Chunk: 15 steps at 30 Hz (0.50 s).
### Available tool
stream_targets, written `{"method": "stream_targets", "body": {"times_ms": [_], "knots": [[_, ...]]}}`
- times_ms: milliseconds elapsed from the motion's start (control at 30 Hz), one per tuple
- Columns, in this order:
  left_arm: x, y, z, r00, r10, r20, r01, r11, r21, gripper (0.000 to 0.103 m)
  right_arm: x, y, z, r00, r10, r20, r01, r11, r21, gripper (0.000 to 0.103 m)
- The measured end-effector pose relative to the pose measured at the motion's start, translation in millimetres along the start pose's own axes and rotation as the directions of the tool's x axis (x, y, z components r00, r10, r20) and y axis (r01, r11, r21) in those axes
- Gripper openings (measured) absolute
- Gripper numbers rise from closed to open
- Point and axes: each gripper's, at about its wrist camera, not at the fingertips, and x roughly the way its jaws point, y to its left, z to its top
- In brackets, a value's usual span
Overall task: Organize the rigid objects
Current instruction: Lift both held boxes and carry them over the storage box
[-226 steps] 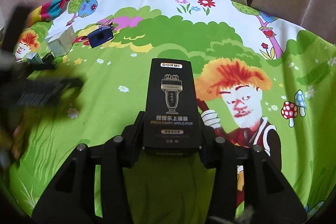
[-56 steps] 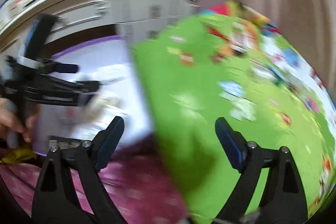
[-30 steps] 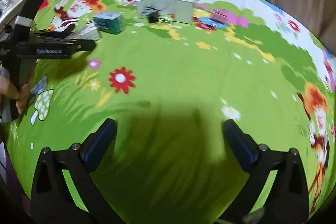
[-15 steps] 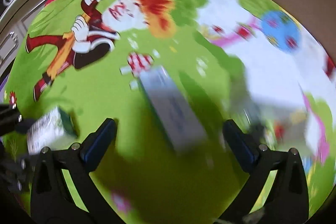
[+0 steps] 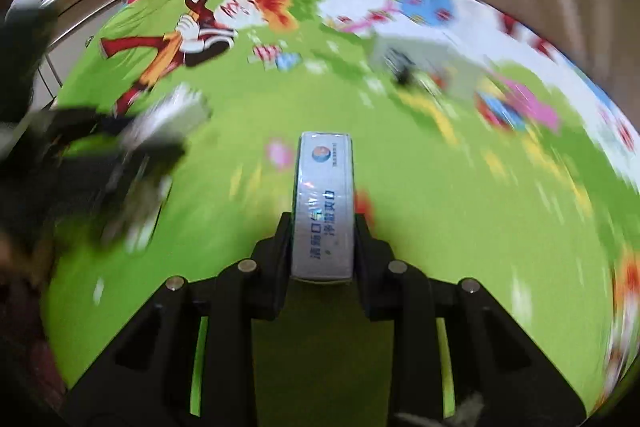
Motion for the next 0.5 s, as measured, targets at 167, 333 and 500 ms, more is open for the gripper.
{"method": "stream_targets", "body": {"times_ms": [167, 333, 500], "knots": [[-4, -9, -1, 1.000, 0.022, -0.008, -0.022, 1.000, 0.018, 0.034, -42, -4, -50, 0.996, -0.091, 0.012, 0.090, 0.991, 0.096, 0.032], [-41, -51, -34, 0.990, -0.135, -0.044, 0.133, 0.990, -0.049, 0.034, -70, -10, -74, 0.991, -0.126, 0.051, 0.112, 0.970, 0.217, 0.032], [-105, -123, -58, 0.973, -0.228, 0.044, 0.224, 0.972, 0.068, 0.034, -141, -8, -108, 0.944, -0.258, 0.208, 0.176, 0.922, 0.346, 0.032]]}}
